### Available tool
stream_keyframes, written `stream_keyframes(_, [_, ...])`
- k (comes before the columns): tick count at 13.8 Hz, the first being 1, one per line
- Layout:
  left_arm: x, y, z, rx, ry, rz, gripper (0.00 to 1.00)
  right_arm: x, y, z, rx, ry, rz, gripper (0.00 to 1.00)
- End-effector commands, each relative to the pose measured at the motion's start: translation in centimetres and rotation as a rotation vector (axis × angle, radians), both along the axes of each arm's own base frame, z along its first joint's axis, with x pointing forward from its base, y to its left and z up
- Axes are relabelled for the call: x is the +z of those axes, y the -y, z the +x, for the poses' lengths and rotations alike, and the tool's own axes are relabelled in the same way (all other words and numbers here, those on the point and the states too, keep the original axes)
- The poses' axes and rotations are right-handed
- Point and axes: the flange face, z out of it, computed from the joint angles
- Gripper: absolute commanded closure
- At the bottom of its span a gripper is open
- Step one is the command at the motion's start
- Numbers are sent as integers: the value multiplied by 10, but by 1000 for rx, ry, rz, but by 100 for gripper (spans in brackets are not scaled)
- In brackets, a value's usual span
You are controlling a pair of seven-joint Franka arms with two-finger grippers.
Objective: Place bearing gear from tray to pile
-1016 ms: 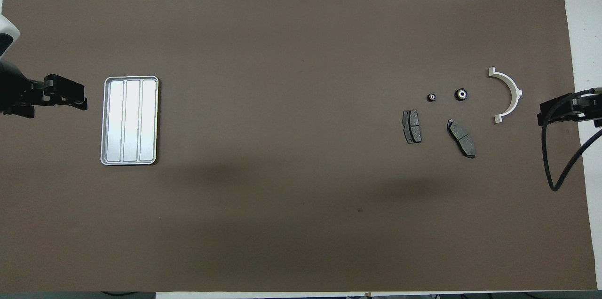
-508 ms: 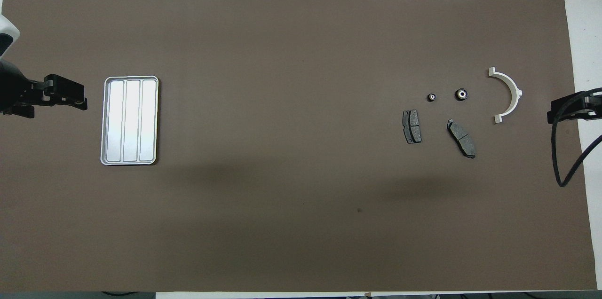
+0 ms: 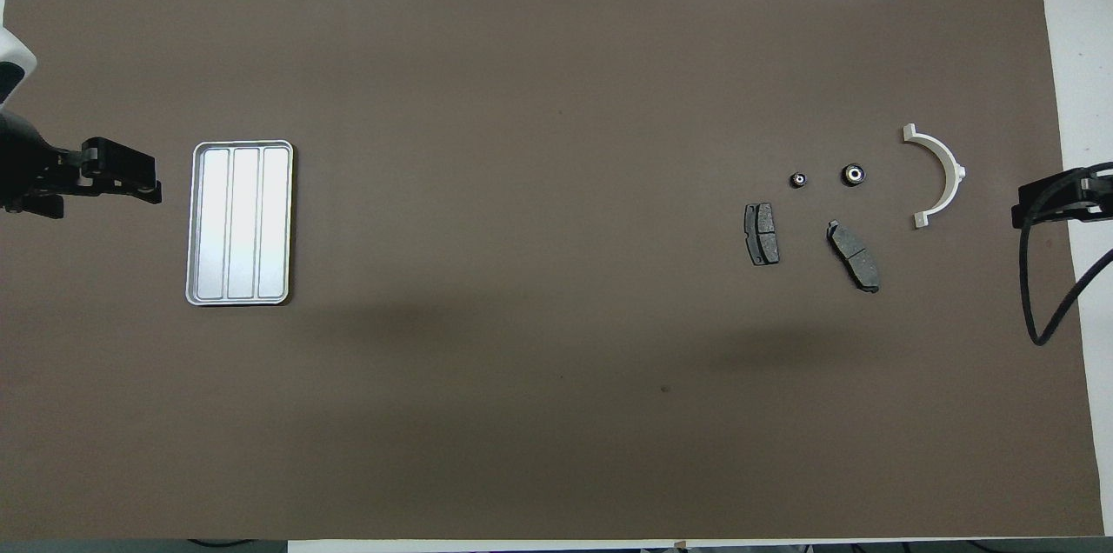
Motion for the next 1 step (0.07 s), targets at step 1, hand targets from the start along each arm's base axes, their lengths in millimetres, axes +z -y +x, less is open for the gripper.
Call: stream_keyframes(1, [3, -1, -6, -3, 3, -2, 0, 1, 2, -6, -3, 20, 6, 0])
